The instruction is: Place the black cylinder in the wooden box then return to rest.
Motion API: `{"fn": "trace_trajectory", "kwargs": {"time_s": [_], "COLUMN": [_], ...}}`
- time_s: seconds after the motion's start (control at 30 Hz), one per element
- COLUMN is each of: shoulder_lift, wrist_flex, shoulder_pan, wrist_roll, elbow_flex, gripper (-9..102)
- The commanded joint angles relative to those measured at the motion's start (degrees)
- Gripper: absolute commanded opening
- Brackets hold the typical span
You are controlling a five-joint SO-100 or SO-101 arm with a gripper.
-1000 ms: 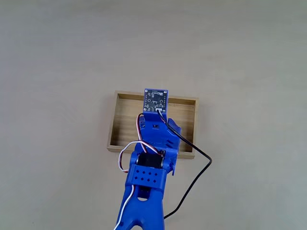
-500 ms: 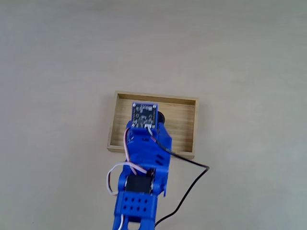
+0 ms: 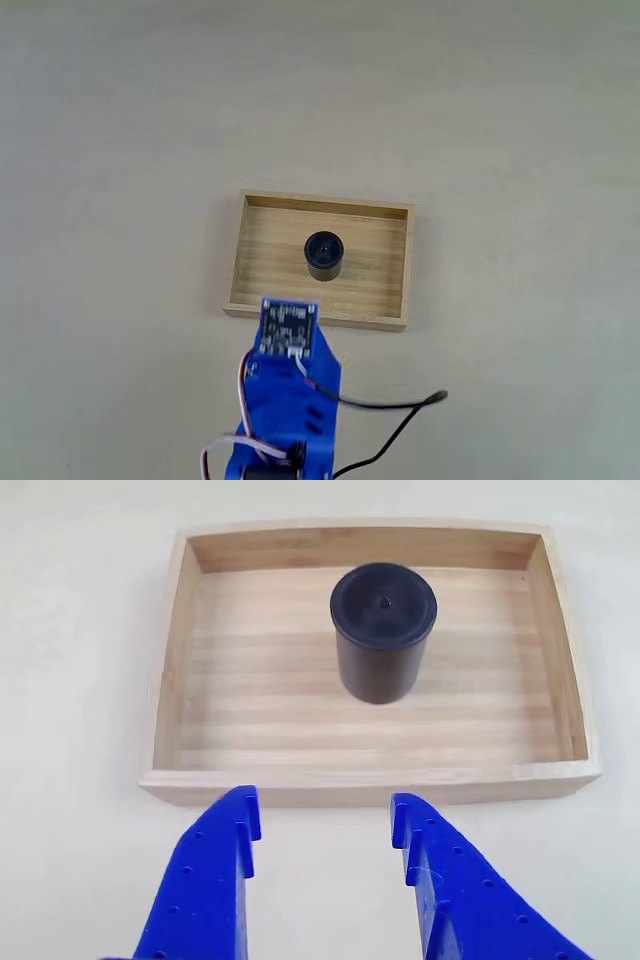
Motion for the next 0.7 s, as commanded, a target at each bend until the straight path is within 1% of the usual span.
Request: {"fn": "trace_trajectory", "kwargs": {"time_s": [0.0, 0.07, 0.2, 0.3, 0.53, 0.67], "shoulder_lift": [-12.7, -16.4, -22.0, -25.4, -31.8, -34.3], "wrist_flex": [4.5, 7.5, 12.3, 14.1, 19.0, 20.0], "shoulder_pan": [0.0, 0.2, 0.4, 0.4, 0.8, 1.2], "wrist_roll": [-0.4, -0.4, -1.7, -3.0, -5.3, -7.0], "elbow_flex": [1.9, 3.3, 5.2, 7.5, 14.0, 18.4], "gripper": [12, 8, 5, 0, 0, -1]}}
